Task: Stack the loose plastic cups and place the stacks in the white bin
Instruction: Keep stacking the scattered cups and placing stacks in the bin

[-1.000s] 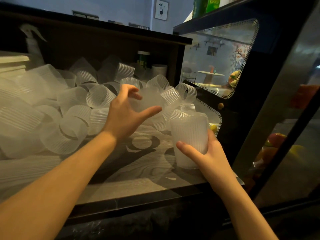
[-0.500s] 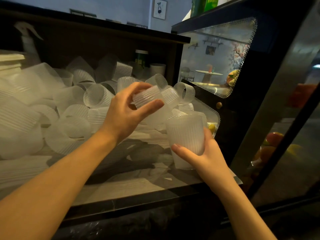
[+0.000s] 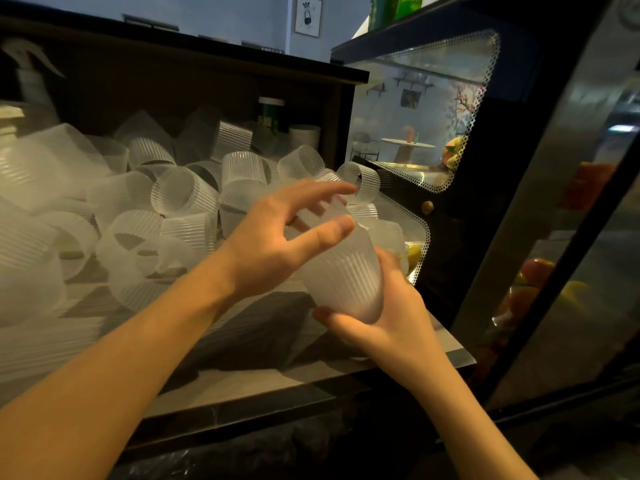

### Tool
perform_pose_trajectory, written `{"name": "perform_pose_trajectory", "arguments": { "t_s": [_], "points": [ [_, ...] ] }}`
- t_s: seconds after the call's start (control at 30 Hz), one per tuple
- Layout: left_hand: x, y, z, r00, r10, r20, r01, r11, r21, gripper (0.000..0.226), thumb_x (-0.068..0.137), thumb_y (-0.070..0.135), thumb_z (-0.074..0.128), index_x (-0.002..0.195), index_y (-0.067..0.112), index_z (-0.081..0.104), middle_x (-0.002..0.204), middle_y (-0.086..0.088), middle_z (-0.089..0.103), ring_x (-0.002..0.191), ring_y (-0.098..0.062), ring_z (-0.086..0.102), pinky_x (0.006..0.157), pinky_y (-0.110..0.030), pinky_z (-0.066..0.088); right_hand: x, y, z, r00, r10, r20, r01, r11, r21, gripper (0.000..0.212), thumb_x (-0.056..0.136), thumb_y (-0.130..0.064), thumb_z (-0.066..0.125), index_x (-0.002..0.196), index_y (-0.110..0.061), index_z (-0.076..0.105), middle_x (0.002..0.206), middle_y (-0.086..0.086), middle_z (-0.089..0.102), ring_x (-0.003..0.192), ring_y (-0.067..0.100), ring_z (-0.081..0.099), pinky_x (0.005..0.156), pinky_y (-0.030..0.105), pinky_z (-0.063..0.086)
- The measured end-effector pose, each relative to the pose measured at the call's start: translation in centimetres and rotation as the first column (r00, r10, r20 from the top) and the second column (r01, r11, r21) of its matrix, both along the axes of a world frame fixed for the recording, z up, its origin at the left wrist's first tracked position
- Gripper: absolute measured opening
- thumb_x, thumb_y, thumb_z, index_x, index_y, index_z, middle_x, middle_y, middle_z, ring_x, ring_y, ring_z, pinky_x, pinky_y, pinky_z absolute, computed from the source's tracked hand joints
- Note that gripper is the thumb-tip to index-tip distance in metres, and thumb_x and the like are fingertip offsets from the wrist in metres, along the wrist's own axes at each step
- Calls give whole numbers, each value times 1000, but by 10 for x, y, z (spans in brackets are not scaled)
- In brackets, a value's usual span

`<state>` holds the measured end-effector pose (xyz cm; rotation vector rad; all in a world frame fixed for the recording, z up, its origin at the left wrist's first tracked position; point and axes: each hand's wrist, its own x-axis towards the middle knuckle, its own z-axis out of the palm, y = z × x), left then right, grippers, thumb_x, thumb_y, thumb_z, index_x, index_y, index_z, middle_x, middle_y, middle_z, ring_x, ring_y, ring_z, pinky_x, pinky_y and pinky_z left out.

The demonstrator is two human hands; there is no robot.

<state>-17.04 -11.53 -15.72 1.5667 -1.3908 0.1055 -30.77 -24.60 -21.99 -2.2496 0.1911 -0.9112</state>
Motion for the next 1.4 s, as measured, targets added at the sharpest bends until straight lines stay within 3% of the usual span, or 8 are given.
{"name": "perform_pose_trajectory", "arguments": {
  "t_s": [0.13, 0.3, 0.5, 0.7, 0.83, 0.97, 1.1, 1.4],
  "points": [
    [-5, -8, -9, 984, -85, 155, 44, 967, 250, 69, 85, 74, 30, 148, 46, 32, 139, 25, 40, 127, 11, 34, 103, -13, 29, 0, -1, -1, 999, -20, 30, 21, 1000, -16, 82, 61, -62, 77, 127, -36, 37, 104, -20, 55, 93, 0, 59, 67, 29, 56],
    [-1, -11, -14, 998, -33, 52, 26, 992, 121, 71, 88, 74, 26, 146, 37, 41, 140, 20, 46, 128, 7, 39, 105, -17, 33, 0, -5, -1, 995, -62, 73, 56, 995, 84, 76, 65, -57, 82, 124, -33, 40, 100, -16, 56, 91, -4, 59, 63, 24, 56],
    [13, -13, -23, 991, 136, -14, -135, 990, 44, 48, 96, 45, 45, 136, 19, 54, 120, 7, 62, 105, 5, 57, 83, -9, 48, -12, -6, -1, 902, -288, 321, 134, 894, 428, 74, 66, -56, 73, 126, -24, 44, 109, -10, 57, 95, 3, 63, 69, 21, 57],
    [11, -39, -20, 965, 262, 10, -261, 957, 126, 26, 98, 40, 49, 101, 20, 65, 86, 10, 64, 79, -3, 63, 63, -12, 48, -39, -13, -5, 899, -378, 220, 270, 876, 399, 76, 66, -58, 73, 128, -27, 42, 110, -13, 54, 98, 6, 60, 68, 25, 59],
    [-3, -72, -11, 940, 324, -111, -281, 915, 291, 56, 95, 57, 46, 93, 5, 67, 84, -15, 69, 76, -28, 68, 74, -39, 60, -49, -19, -7, 912, -381, 154, 303, 876, 375, 73, 67, -59, 75, 126, -29, 42, 108, -16, 52, 99, 7, 59, 72, 30, 60],
    [-15, -106, -9, 899, 434, 58, -403, 769, 496, 64, 92, 69, 38, 101, 12, 65, 72, -9, 61, 62, -19, 62, 57, -27, 51, -51, -20, -8, 901, -402, 162, 323, 873, 366, 76, 65, -62, 74, 126, -30, 41, 108, -19, 51, 99, 5, 58, 70, 24, 59],
    [-9, -124, -13, 826, 563, 41, -488, 676, 551, 97, 57, 98, 39, 94, 12, 66, 85, -8, 67, 80, -25, 66, 77, -36, 57, -54, -23, -7, 903, -396, 167, 310, 869, 385, 75, 64, -64, 71, 124, -31, 40, 108, -19, 51, 97, 4, 58, 66, 16, 55],
    [-2, -111, -12, 762, 356, -541, -36, 857, 514, 56, 79, 54, 72, 107, 6, 60, 72, -9, 59, 56, -15, 52, 66, -31, 50, -57, -24, -12, 930, -332, 157, 270, 907, 323, 72, 65, -66, 70, 122, -39, 35, 109, -22, 48, 100, -1, 54, 68, 15, 54]
  ]
}}
